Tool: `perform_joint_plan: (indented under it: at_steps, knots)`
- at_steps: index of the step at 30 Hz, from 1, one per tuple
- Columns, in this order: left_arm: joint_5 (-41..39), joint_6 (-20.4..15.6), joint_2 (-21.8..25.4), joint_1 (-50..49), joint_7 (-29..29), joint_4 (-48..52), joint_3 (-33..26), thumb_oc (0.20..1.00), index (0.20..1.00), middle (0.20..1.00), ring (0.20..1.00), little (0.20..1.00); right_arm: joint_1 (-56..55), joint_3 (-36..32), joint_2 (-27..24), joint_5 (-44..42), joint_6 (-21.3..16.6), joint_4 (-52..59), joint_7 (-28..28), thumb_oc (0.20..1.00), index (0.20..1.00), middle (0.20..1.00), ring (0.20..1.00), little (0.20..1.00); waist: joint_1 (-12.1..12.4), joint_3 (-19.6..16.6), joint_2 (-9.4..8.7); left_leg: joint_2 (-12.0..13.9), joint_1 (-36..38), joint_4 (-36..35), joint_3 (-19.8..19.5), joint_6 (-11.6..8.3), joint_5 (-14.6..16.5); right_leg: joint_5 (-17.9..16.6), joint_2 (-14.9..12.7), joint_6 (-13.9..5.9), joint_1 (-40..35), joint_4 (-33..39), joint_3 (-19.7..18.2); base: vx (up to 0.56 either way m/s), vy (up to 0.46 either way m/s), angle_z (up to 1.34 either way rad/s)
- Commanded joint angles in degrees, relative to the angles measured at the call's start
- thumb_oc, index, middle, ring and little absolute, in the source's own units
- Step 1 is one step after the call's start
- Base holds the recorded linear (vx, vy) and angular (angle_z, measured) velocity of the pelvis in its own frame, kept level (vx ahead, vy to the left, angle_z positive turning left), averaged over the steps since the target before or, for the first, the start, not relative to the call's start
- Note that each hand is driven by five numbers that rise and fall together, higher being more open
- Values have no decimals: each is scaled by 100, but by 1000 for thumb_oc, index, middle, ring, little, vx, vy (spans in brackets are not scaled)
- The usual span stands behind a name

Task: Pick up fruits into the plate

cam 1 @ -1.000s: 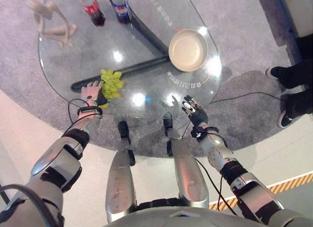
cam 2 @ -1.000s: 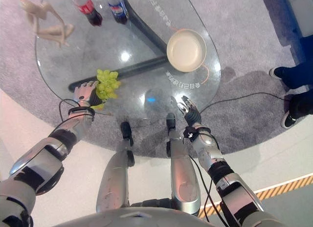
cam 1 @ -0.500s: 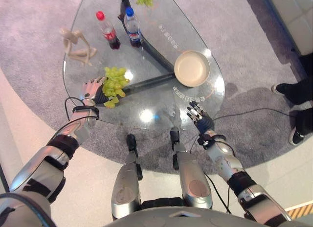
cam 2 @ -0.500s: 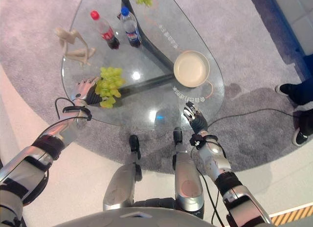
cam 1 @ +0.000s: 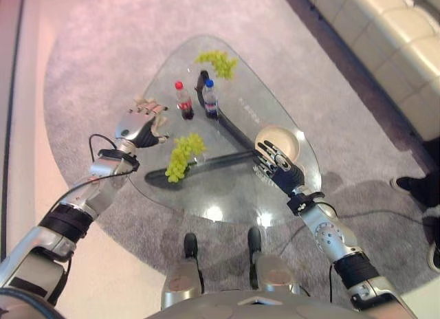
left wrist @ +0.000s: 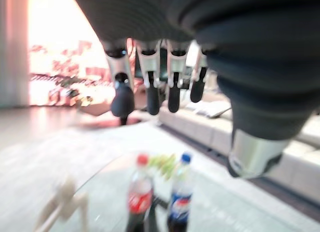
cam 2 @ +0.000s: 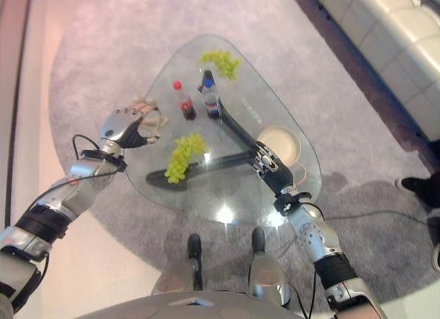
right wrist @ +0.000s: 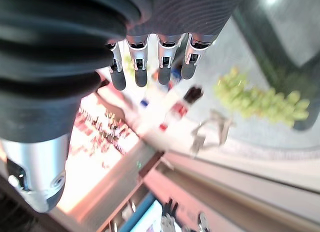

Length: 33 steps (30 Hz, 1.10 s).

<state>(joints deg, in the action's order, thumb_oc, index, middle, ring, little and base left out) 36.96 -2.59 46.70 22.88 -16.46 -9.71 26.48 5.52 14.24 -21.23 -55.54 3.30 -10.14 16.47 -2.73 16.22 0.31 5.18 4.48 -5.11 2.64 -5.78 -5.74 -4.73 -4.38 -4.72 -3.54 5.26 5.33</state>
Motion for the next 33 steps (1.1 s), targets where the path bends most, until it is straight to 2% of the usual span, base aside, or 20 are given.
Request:
perform_joint_plan:
  at_steps: [1, 11, 12, 13, 20, 24, 28, 31, 33]
  knots:
    - [334, -239, -154, -20, 202, 236, -185, 200, 200, 200, 200, 200, -94, 13, 52, -185, 15, 600, 216, 1000, 1000, 1000, 1000, 1000, 127, -538, -77, -532, 58, 181, 104, 375, 776, 434, -27, -143, 25, -351, 221, 116, 2, 11]
    - [198, -180, -218, -314, 664, 511, -222, 200, 200, 200, 200, 200, -232, 148, 99, -93, 205, 1013, -9, 1000, 1000, 1000, 1000, 1000, 171, -813, -67, -534, 414, 74, 114, 412, 878, 464, -31, -164, -397, -144, 307, 70, 8, 6]
    - [139, -126, -235, -386, 695, 517, -248, 517, 517, 517, 517, 517, -271, 150, 104, -50, 213, 1005, -7, 1000, 1000, 1000, 1000, 1000, 170, -825, -66, -532, 429, 71, 123, 416, 882, 461, -31, -165, -418, -127, 304, 35, 7, 0]
    - [85, -66, -273, -486, 743, 528, -294, 1000, 1000, 1000, 1000, 1000, -318, 157, 123, 32, 190, 977, -7, 1000, 1000, 1000, 1000, 1000, 172, -828, -63, -527, 445, 71, 133, 415, 884, 460, -35, -168, -438, -121, 306, 42, 10, 1]
    - [-663, 417, -643, -759, 733, 225, -382, 1000, 1000, 1000, 1000, 1000, -450, 186, 111, 973, -115, 610, -312, 1000, 1000, 1000, 1000, 1000, 157, -719, 26, -512, 503, 87, 193, 410, 882, 497, -64, -168, -494, -166, 405, 26, 41, 1]
    - [-1054, 817, -879, -785, 649, -95, -377, 1000, 1000, 1000, 1000, 1000, -511, 135, 18, 1650, -201, 266, -577, 1000, 1000, 1000, 1000, 1000, 105, -576, 101, -516, 485, 113, 176, 413, 873, 516, -92, -160, -448, -230, 442, 5, 64, 2]
    - [-1369, 1193, -1084, -589, 334, -512, -220, 1000, 1000, 1000, 1000, 1000, -489, 118, -34, 1738, -251, -232, -581, 1000, 1000, 1000, 1000, 1000, 32, -365, 177, -510, 317, 238, 181, 403, 875, 535, -127, -143, -266, -348, 445, -38, 68, 1]
    - [-1626, 1296, -1158, -318, 68, -875, -103, 1000, 1000, 1000, 1000, 1000, -363, 132, -120, 1780, -300, -505, -607, 1000, 1000, 1000, 1000, 1000, -27, -165, 229, -518, 131, 337, 184, 387, 866, 537, -151, -124, -53, -455, 410, -111, 77, 0]
    - [-1938, 1416, -1208, 158, -342, -1334, 62, 1000, 1000, 1000, 1000, 1000, -97, 190, -259, 1719, -381, -776, -601, 1000, 1000, 1000, 1000, 1000, -119, 191, 257, -529, -172, 491, 206, 361, 846, 521, -177, -101, 249, -570, 336, -246, 68, -2]
